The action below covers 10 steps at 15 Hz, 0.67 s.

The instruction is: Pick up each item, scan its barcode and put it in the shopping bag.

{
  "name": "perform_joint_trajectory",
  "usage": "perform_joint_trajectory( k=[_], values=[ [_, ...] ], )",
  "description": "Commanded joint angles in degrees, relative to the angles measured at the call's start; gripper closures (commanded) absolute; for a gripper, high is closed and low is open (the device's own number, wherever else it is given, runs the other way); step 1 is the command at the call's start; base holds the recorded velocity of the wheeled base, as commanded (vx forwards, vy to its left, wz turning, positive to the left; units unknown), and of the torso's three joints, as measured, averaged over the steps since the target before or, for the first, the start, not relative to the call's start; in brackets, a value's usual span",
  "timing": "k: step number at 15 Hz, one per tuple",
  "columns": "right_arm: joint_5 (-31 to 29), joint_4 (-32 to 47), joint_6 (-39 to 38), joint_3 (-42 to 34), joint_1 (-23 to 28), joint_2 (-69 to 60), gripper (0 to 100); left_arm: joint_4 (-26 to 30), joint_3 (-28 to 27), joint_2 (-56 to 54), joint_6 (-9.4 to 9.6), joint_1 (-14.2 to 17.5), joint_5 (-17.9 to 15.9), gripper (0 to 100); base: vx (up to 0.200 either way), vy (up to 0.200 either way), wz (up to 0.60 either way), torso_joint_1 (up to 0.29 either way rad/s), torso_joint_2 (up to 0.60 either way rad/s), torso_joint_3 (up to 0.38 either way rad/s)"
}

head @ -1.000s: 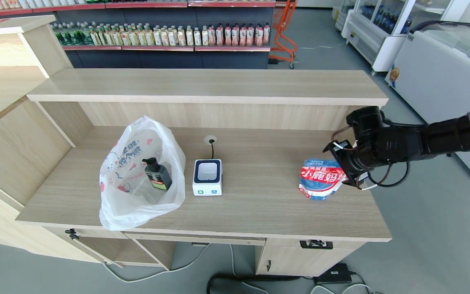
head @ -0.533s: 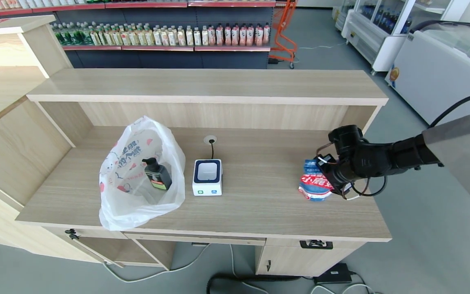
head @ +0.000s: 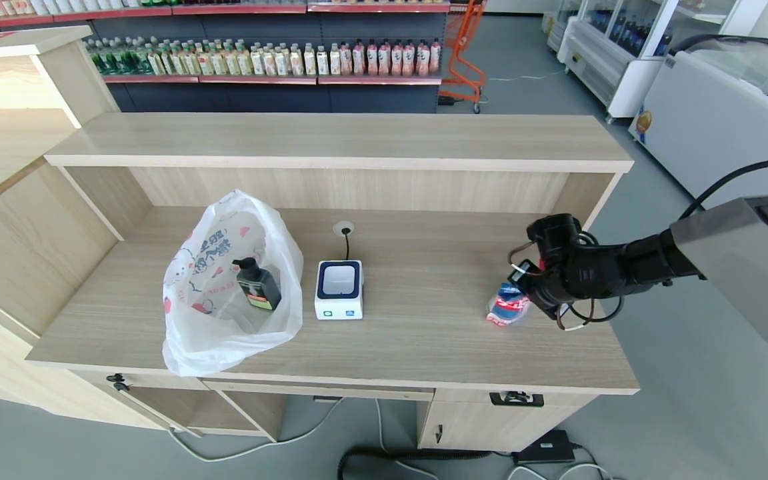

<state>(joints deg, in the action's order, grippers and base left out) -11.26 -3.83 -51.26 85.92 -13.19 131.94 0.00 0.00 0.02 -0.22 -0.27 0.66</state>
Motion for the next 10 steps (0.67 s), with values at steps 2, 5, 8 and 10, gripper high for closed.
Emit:
perform_joint_trajectory(
  k=[2,5,8,10],
  values=[
    [0.01,-2.24,6.61,-2.25,-0.17,-4.85,100,0.0,0.0,-0.02,-0.04,0.0,0.04,0,0.0,0.0,0.0,0.0,0.0,0.0],
    [17.06,-10.67,16.98,-11.3,0.97,-17.33,100,0.0,0.0,-0.02,-0.04,0.0,0.04,0,0.0,0.0,0.0,0.0,0.0,0.0],
    [46.24,-19.11,32.89,-24.4,7.04,-27.09,100,0.0,0.0,-0.02,-0.04,0.0,0.04,0,0.0,0.0,0.0,0.0,0.0,0.0],
    [63.38,-20.17,41.24,-30.9,9.24,-31.13,100,0.0,0.0,-0.02,-0.04,0.0,0.04,0,0.0,0.0,0.0,0.0,0.0,0.0]
  ],
)
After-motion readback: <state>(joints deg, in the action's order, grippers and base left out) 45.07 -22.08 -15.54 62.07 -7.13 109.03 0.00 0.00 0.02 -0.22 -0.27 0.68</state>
